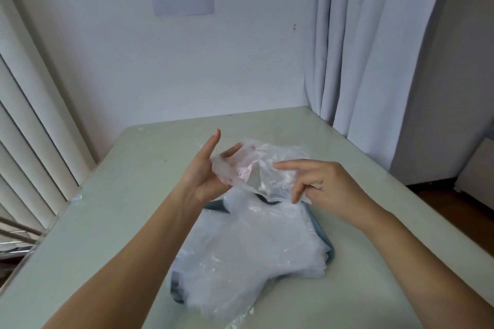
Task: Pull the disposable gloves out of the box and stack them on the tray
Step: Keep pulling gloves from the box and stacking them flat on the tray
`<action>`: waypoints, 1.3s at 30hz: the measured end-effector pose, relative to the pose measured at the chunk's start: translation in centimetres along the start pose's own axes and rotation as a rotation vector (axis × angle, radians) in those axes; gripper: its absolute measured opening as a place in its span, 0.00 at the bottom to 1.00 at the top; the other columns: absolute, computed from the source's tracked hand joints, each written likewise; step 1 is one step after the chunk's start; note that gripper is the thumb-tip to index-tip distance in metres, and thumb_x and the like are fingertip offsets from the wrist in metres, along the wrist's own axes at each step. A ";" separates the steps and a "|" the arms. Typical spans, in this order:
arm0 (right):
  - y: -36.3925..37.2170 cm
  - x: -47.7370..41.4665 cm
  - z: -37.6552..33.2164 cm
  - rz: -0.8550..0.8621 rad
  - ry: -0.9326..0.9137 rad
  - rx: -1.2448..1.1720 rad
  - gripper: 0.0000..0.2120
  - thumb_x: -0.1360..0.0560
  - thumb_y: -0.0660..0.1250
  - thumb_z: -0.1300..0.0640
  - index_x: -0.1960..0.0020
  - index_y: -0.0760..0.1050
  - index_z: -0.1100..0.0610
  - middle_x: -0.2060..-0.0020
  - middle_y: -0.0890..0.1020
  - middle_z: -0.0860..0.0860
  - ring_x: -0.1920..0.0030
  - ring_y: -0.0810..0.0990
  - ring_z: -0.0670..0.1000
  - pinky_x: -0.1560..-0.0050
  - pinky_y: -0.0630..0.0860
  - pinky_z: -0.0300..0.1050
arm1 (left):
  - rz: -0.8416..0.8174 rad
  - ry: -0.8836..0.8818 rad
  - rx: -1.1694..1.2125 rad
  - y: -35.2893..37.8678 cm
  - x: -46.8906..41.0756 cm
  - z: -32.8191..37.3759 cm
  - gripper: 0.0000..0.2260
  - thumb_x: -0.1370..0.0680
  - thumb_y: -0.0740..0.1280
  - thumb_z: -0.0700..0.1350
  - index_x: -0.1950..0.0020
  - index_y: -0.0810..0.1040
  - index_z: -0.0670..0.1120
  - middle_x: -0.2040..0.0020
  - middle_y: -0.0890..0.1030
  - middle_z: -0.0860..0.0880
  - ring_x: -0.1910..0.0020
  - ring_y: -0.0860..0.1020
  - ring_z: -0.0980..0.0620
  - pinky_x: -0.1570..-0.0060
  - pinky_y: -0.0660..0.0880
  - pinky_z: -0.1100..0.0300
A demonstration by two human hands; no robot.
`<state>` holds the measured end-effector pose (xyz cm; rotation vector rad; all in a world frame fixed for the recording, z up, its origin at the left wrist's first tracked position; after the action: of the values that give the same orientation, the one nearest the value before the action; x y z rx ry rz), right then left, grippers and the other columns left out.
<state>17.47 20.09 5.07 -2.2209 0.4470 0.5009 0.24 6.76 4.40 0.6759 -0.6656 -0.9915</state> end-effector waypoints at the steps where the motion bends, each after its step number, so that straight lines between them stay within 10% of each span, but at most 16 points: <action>1: -0.2 0.5 -0.1 0.002 0.015 -0.019 0.19 0.34 0.62 0.79 0.69 0.81 0.58 0.41 0.79 0.38 0.38 0.75 0.37 0.38 0.67 0.30 | 0.012 0.001 -0.038 -0.1 0.7 0.1 0.31 0.27 0.65 0.59 0.32 0.70 0.39 0.41 0.81 0.41 0.53 0.83 0.43 0.54 0.81 0.50; 8: -1.2 2.0 -1.8 0.028 0.021 -0.057 0.21 0.34 0.61 0.81 0.71 0.80 0.58 0.39 0.78 0.37 0.35 0.73 0.40 0.33 0.67 0.35 | -0.031 -0.021 -0.225 -1.0 4.0 0.4 0.37 0.45 0.84 0.45 0.41 0.78 0.32 0.42 0.81 0.38 0.53 0.84 0.43 0.58 0.82 0.52; 16: -1.0 3.2 -4.4 0.023 0.111 -0.356 0.25 0.34 0.61 0.84 0.71 0.82 0.57 0.40 0.79 0.39 0.36 0.75 0.41 0.37 0.70 0.34 | -0.026 0.093 -0.789 -0.5 6.8 0.2 0.04 0.27 0.70 0.39 0.59 0.85 0.44 0.62 0.81 0.45 0.63 0.76 0.50 0.61 0.73 0.63; 23: -1.1 3.2 -6.2 0.164 0.141 -0.409 0.04 0.35 0.73 0.59 0.60 0.83 0.56 0.57 0.86 0.51 0.53 0.84 0.48 0.51 0.78 0.35 | 0.124 0.115 -0.998 -1.0 9.4 2.0 0.18 0.31 0.75 0.49 0.49 0.83 0.37 0.48 0.82 0.45 0.50 0.78 0.46 0.49 0.75 0.58; 28: -1.4 2.8 -8.2 0.223 0.145 -0.237 0.08 0.32 0.72 0.52 0.62 0.83 0.57 0.65 0.84 0.52 0.63 0.80 0.50 0.57 0.74 0.40 | 0.212 0.016 -1.206 -1.2 10.9 1.9 0.13 0.21 0.67 0.46 0.41 0.80 0.41 0.61 0.80 0.49 0.71 0.75 0.57 0.68 0.74 0.67; 32: -1.7 1.5 -10.2 0.184 0.148 -0.132 0.15 0.26 0.67 0.50 0.63 0.80 0.61 0.74 0.80 0.48 0.70 0.78 0.45 0.61 0.71 0.36 | -0.002 0.134 -1.189 0.2 11.8 1.1 0.22 0.22 0.60 0.62 0.36 0.76 0.51 0.37 0.79 0.54 0.38 0.77 0.58 0.33 0.68 0.59; 39: -2.1 -0.6 -12.7 0.169 0.212 0.079 0.25 0.22 0.64 0.49 0.73 0.65 0.59 0.81 0.64 0.45 0.80 0.63 0.44 0.76 0.65 0.37 | -0.134 0.132 -1.439 3.5 12.7 -1.1 0.27 0.28 0.69 0.62 0.32 0.74 0.54 0.39 0.80 0.57 0.37 0.76 0.58 0.34 0.70 0.54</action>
<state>20.56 11.70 14.36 -2.1796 0.7580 0.3295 7.89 -3.14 8.79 -0.4962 0.2969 -1.2413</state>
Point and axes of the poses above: each hand's wrist, its own x-axis away from the middle knuckle, its own y-axis out of the palm, z = x × y, the point moved 3 cm from there along -x, towards the middle knuckle
